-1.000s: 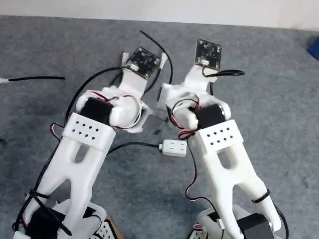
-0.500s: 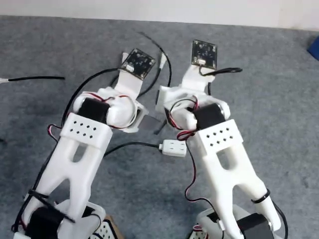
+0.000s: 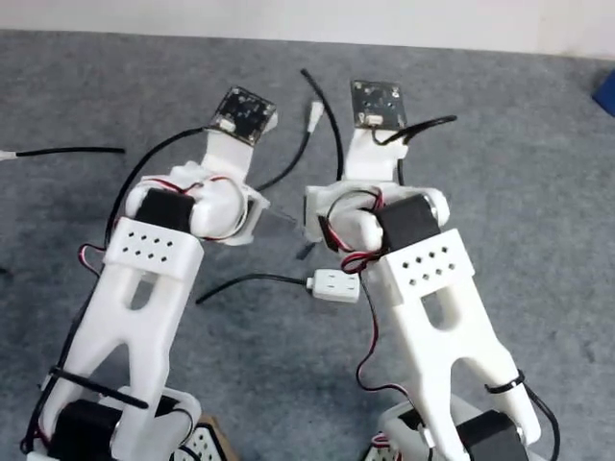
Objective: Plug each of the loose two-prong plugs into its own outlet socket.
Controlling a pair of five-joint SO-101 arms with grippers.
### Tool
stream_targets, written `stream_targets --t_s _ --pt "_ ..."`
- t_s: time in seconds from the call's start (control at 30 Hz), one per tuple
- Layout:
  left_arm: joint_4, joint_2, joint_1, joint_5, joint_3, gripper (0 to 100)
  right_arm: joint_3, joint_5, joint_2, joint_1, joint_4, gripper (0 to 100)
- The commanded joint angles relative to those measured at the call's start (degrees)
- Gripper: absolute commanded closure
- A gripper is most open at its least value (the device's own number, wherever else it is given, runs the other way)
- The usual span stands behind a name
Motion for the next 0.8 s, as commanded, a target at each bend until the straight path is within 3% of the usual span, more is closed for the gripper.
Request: stream_targets --t_s 0.0,0.17,0.37,0.77 --pt "-1.41 -0.57 -1.45 -0.44 -0.31 61 -2.51 1.05 -0.75 2.15 0.48 99.1" --pt "-1.23 -0.57 -1.71 -1.05 0.04 61 -2.15 4.22 -0.22 2.68 -0.22 99.1" --pt "-2.73 -0.57 -8.4 -2.64 1.71 61 3.47 10.37 -0.22 8.57 0.04 99.1" --pt "-16.26 -0.57 -20.35 -2.81 16.66 61 19.47 6.68 -0.92 9.36 -6.81 99.1"
